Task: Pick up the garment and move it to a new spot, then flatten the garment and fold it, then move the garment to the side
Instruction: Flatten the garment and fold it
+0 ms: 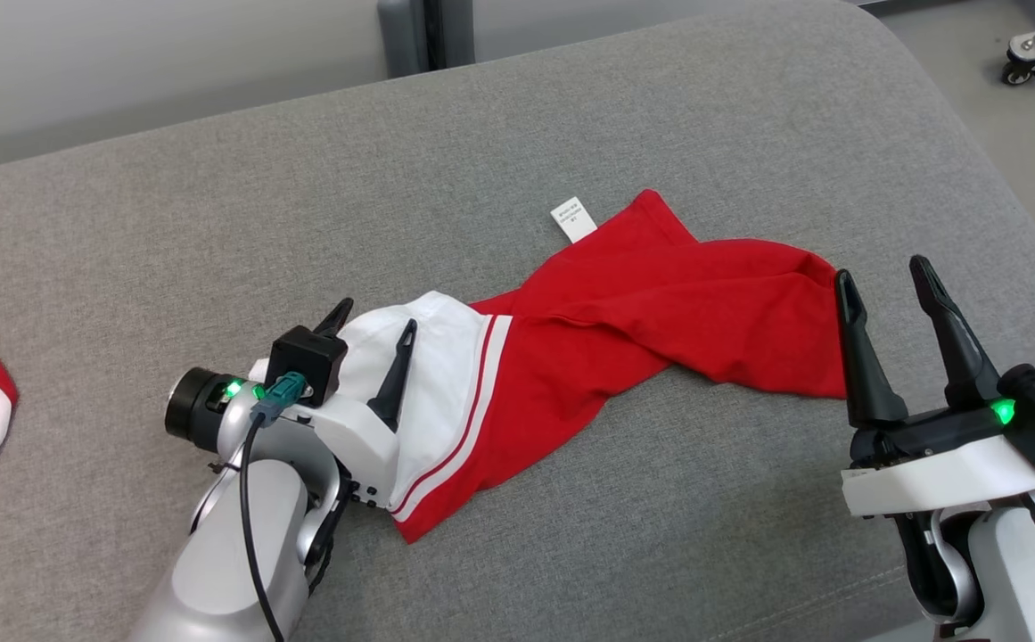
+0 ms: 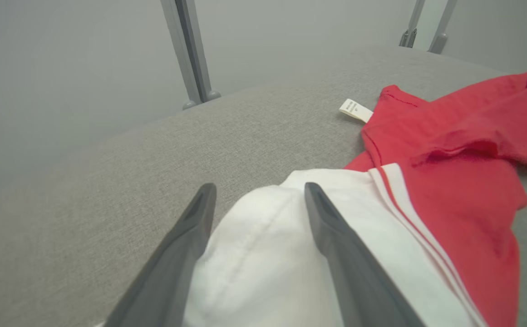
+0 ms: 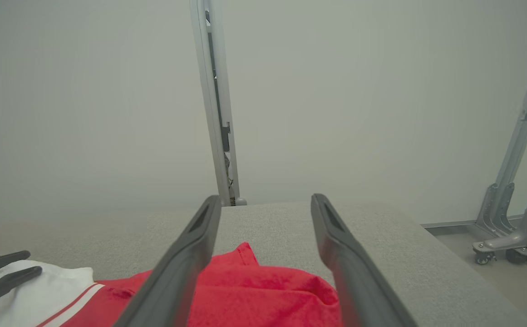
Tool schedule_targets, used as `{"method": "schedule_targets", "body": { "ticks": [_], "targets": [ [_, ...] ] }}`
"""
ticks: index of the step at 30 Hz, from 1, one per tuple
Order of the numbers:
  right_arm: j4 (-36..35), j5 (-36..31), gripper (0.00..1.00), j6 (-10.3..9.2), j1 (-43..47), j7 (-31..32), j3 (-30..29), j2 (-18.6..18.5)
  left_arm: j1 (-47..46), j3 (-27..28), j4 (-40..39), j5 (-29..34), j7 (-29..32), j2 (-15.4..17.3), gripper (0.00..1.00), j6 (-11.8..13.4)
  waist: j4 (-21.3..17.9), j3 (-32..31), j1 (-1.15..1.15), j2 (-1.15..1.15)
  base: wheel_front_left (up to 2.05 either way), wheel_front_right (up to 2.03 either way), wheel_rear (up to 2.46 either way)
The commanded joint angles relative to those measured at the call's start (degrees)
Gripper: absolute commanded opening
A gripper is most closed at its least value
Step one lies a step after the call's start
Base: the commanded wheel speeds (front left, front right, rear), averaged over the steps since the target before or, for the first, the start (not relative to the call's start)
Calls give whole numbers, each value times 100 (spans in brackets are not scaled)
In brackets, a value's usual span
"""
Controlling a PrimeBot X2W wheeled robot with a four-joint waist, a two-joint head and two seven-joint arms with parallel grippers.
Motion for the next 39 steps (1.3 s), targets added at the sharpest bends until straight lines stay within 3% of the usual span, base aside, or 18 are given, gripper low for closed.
{"method": "schedule_targets", "body": {
  "ticks": [1, 7, 8, 9, 17, 24, 27, 34, 39],
  "targets": [
    [-2, -30, 100, -2, 5, -7, -13, 3, -97, -9, 11, -2, 19, 31, 100, -32, -1, -2, 0, 0, 0, 0, 0],
    [-9, -69, 100, -2, 47, -8, -87, 68, -162, -165, -8, -110, 245, 35, 100, -253, 4, -15, 0, 0, 0, 0, 0],
    [-4, -80, 100, -2, 54, -8, -101, 73, -141, -201, -12, -144, 297, 33, 40, -295, 16, -19, 0, 0, 0, 0, 0],
    [2, -92, 100, -2, 67, -8, -115, 78, -122, -234, -22, -171, 367, 33, 0, -324, 31, -24, 0, 0, 0, 0, 0],
    [59, -126, 100, -2, 46, -8, -116, 96, -49, -325, -261, -259, 362, 96, 0, -330, 195, -107, 0, 0, 0, 0, 0],
    [113, -142, 100, -2, -3, -8, -72, 88, -365, -63, -848, 9, -411, 325, 0, 249, 336, -310, 0, 0, 0, 0, 0],
    [133, -139, 100, -2, -2, -8, -80, 90, -467, -79, -1261, 222, -521, 428, 0, 366, 399, -407, 0, 0, 0, 0, 0],
    [173, -142, 100, -2, 94, -8, -137, 113, 20, -600, -2125, 525, -543, 783, 0, -111, 686, -616, 0, 0, 0, 0, 0],
    [192, -133, 100, -2, 188, -8, -244, 111, 888, -1053, -2708, 340, -95, 1194, 0, -393, 1009, -755, 0, 0, 0, 0, 0]
  ]
}}
